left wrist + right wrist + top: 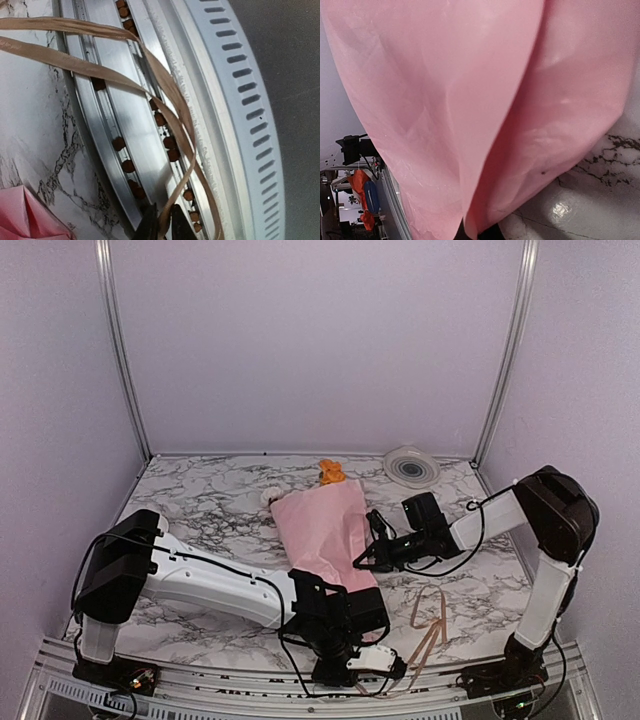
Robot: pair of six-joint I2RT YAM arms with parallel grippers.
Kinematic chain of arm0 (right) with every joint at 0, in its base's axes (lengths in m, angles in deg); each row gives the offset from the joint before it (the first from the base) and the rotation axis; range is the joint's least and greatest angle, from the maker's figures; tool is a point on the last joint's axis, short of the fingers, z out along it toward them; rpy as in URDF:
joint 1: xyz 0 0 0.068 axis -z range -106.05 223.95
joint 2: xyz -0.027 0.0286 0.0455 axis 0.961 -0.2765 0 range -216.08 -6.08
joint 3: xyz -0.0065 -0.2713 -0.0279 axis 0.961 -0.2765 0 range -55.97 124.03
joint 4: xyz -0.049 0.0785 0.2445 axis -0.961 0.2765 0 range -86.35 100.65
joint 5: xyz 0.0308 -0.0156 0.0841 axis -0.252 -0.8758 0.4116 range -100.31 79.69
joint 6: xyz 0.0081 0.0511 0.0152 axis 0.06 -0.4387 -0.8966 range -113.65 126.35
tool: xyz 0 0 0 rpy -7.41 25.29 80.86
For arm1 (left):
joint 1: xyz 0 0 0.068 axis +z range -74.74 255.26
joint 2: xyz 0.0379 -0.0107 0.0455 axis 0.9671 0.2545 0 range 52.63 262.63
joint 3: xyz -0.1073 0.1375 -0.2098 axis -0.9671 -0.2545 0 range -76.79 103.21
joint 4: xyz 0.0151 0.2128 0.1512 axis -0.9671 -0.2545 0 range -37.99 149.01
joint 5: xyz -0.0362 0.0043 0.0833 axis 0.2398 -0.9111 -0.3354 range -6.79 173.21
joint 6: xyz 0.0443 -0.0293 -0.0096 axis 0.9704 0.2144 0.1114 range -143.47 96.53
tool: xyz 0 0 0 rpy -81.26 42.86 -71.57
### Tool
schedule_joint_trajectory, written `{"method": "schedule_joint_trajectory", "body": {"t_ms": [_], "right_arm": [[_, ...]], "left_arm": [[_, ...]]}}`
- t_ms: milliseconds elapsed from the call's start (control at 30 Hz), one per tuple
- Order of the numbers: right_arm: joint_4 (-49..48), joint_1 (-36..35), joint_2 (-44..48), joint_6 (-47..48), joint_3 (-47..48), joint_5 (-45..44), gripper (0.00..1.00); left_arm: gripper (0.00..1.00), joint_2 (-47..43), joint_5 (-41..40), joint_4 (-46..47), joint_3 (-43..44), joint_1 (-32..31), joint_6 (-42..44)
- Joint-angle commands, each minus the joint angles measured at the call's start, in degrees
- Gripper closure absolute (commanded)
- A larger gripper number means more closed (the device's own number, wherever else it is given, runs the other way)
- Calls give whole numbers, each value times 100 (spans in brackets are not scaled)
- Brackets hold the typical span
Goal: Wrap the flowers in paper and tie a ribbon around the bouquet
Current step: Pick up the left side of the ribbon at the corner of the board, then place the left side of the ribbon at the center of the board.
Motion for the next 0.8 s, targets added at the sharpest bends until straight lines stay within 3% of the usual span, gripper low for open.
{"method": "schedule_joint_trajectory", "body": {"t_ms": [0,100,333,633,767], "right_arm": [[426,-74,338,49,314,-137,100],[790,-63,414,85,516,-233,100],[1104,-32,441,98,862,-336,100],[1401,168,106,194,1394,-607,100],[1334,191,-19,154,1487,-681,100]], "left_arm": [[100,-170,-604,-153,-31,17,-131],[100,-492,-1132,-57,-363,77,-390],[100,-2317,-2001,374,-1633,774,-1050],[100,-4693,-4414,562,-2163,1526,-989],[100,-5692,-4812,1198,-2386,1538,-509]]}}
